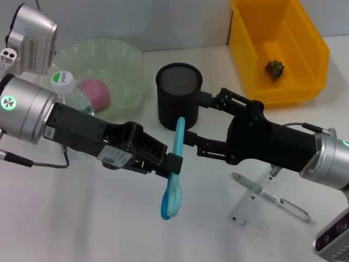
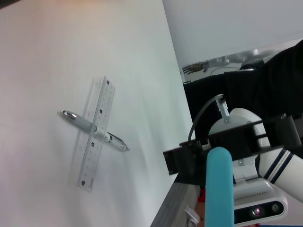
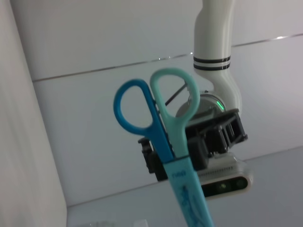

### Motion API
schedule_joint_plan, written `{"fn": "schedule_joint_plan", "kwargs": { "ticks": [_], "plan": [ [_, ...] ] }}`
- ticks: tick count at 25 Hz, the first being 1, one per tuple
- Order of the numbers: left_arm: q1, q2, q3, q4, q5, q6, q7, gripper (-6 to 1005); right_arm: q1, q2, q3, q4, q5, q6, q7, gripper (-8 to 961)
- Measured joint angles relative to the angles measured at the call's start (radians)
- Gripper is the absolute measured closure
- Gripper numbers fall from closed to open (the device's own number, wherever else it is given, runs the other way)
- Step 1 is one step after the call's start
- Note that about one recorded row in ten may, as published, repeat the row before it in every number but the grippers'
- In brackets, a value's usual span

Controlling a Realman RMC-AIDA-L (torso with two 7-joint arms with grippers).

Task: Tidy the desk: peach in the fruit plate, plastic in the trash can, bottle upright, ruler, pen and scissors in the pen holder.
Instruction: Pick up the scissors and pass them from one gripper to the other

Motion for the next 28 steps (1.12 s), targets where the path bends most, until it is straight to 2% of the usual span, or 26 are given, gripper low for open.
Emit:
{"fn": "schedule_joint_plan", "kwargs": {
  "ticks": [13,28],
  "plan": [
    [-0.005,0.0,-0.005,-0.008,0.003,0.0,-0.009,725,0.004,0.0,-0.049,0.019,-0.005,-0.004,-0.067,135],
    [0.003,0.002,-0.01,-0.012,0.024,-0.007,-0.015,723,0.007,0.0,-0.05,0.044,-0.004,-0.033,-0.178,135]
  ]
}}
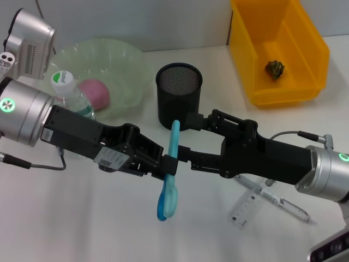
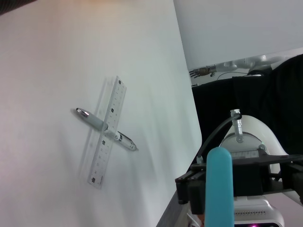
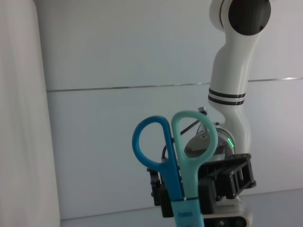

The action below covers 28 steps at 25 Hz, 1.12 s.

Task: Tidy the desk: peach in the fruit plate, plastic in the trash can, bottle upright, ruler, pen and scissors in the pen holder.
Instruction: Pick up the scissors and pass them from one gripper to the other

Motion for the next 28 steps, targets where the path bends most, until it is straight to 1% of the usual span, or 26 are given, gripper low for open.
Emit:
{"fn": "schedule_joint_plan", "kwargs": {
  "ticks": [11,15,28],
  "plan": [
    [0.004,0.002,0.0,-0.009,0.0,0.006,-0.001,721,-0.001,0.0,0.0,0.011,0.003,-0.001,-0.044,134],
    [0.011,0.007,-0.002,-0.009,-0.003,0.007,0.001,720,0.0,0.0,0.0,0.012,0.003,0.0,-0.06,134],
    [-0.002,0.005,-0.003,-0.009,-0.002,0.008,0.001,718,0.01,-0.003,0.001,0.023,0.007,0.007,-0.065,134]
  ]
}}
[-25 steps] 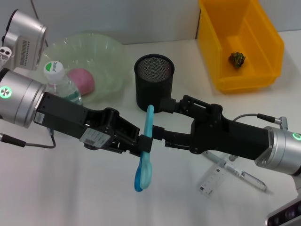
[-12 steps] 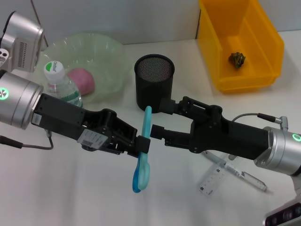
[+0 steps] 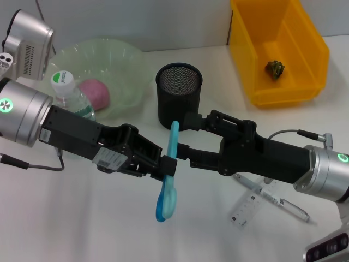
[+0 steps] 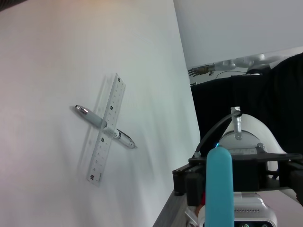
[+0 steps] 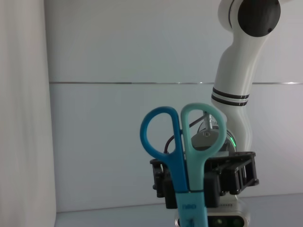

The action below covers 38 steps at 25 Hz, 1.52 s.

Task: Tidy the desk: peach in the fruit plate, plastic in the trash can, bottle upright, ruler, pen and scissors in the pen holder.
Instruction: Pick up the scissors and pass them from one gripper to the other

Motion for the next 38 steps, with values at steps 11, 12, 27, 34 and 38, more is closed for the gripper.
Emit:
{"fn": "schedule_joint_plan", "kwargs": {
  "ticks": [11,12,27,34,38],
  "plan": [
    [-0.004,-0.002,0.001,0.0,-0.004,0.005,0.005,717,0.006,0.0,-0.001,0.005,-0.005,0.001,-0.006,142],
    [-0.004,-0.002,0.001,0.0,-0.004,0.005,0.005,716,0.006,0.0,-0.001,0.005,-0.005,0.001,-0.006,144],
    [-0.01,-0.004,0.002,0.0,-0.004,0.008,0.008,714,0.01,0.001,-0.001,0.006,-0.007,0.005,-0.007,206],
    [-0.012,-0.005,0.004,0.0,-0.005,0.008,0.008,713,0.009,0.003,-0.014,0.01,-0.008,0.021,-0.03,416],
    [-0.017,-0.005,0.005,0.0,-0.005,0.007,0.008,712,0.009,0.004,-0.015,0.012,-0.008,0.028,-0.038,479]
  ]
}}
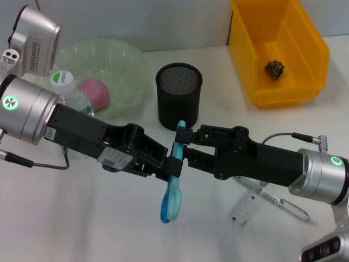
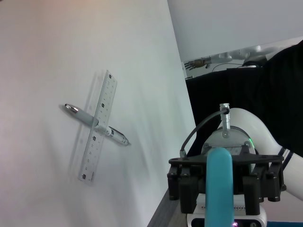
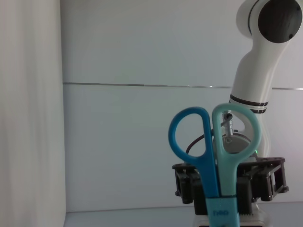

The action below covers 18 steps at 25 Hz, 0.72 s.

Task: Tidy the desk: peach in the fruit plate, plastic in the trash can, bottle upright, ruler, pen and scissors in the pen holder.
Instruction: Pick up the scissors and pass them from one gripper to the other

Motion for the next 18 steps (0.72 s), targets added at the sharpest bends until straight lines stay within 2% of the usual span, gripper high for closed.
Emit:
{"fn": "schedule_joint_plan", "kwargs": {
  "ticks": [3,18],
  "plan": [
    [-0.001,-0.001,0.002,0.0,0.0,0.001,0.0,712,0.0,-0.001,0.0,0.0,0.0,0.0,0.0,526],
    [-0.003,-0.001,0.003,0.0,0.001,0.002,0.001,710,0.003,-0.002,-0.001,0.0,0.0,-0.007,-0.001,534]
  ]
}}
